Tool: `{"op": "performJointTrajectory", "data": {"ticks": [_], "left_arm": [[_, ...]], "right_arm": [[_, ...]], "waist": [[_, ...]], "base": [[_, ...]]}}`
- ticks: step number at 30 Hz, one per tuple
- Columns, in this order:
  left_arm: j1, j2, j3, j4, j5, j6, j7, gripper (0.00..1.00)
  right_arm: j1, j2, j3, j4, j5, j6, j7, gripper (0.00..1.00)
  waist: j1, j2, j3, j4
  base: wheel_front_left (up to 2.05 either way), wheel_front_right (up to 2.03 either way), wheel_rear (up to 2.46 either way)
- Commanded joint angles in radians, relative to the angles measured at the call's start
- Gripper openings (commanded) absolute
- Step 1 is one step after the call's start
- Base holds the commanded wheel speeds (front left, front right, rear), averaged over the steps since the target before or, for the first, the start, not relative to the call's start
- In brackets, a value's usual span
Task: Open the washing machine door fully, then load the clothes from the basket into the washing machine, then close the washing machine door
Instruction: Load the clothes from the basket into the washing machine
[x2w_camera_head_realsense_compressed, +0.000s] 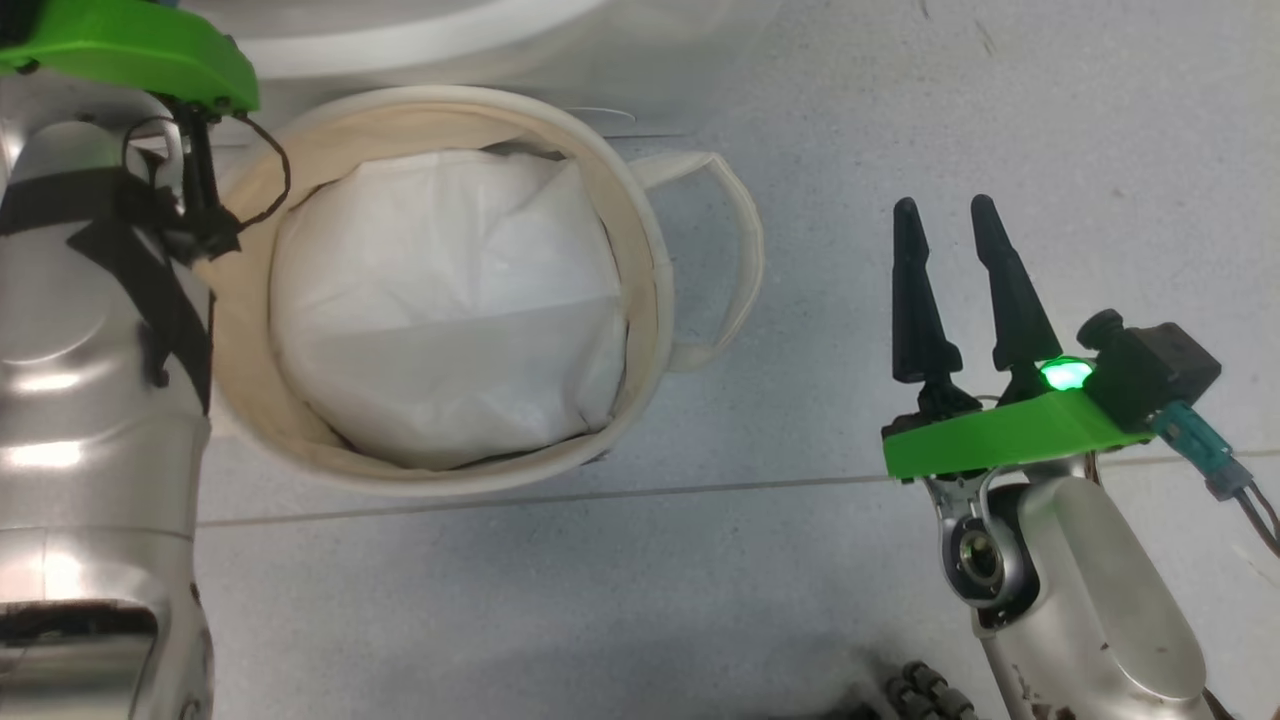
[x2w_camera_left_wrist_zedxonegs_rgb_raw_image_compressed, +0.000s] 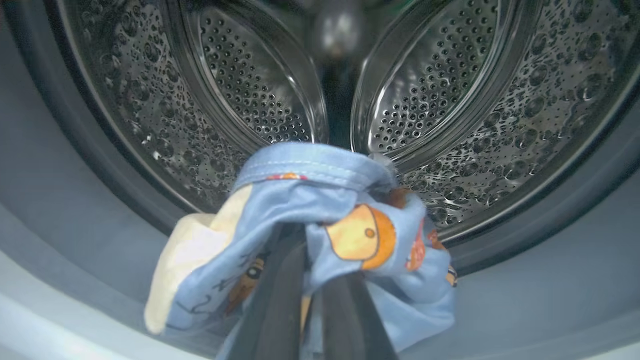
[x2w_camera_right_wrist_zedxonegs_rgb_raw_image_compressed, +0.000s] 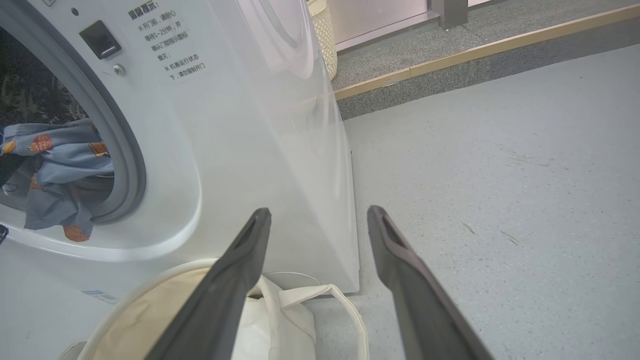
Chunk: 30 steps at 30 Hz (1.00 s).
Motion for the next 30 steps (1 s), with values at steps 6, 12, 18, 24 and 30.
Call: {"op": "performJointTrajectory", "data": {"ticks": [6, 12, 18, 24, 30], "left_arm": [[-0.141, 0.075, 0.017, -0.083, 0.041, -0.023, -0.004, 0.0], [-0.276, 0.117, 0.018, -0.112, 0.084, -0.03, -0.004, 0.0], [-0.4, 0.166, 0.013, -0.029, 0.122, -0.01, -0.004, 0.0], [-0.489, 0.192, -0.001, 0.197, 0.13, -0.022, -0.003, 0.46], [-0.521, 0.184, -0.006, 0.276, 0.117, -0.034, -0.004, 1.0]], "right_arm": [[0.021, 0.004, 0.022, -0.041, 0.007, 0.0, -0.012, 1.0], [0.015, 0.004, 0.018, -0.053, 0.014, 0.0, -0.012, 1.0], [0.003, 0.004, 0.03, -0.068, 0.025, 0.0, -0.012, 1.0], [-0.004, 0.004, 0.03, -0.076, 0.021, 0.0, -0.012, 1.0], [-0.014, 0.004, 0.034, -0.078, 0.007, 0.0, -0.012, 1.0]], "waist": [[0.0, 0.0, 0.059, -0.049], [0.0, 0.0, 0.117, -0.094], [0.0, 0.0, 0.167, -0.129], [0.0, 0.0, 0.2, -0.128], [0.0, 0.0, 0.192, -0.104]], "base": [[0.0, 0.0, 0.0], [0.0, 0.0, 0.0], [0.0, 0.0, 0.0], [0.07, 0.07, 0.07], [0.01, 0.01, 0.01]]}}
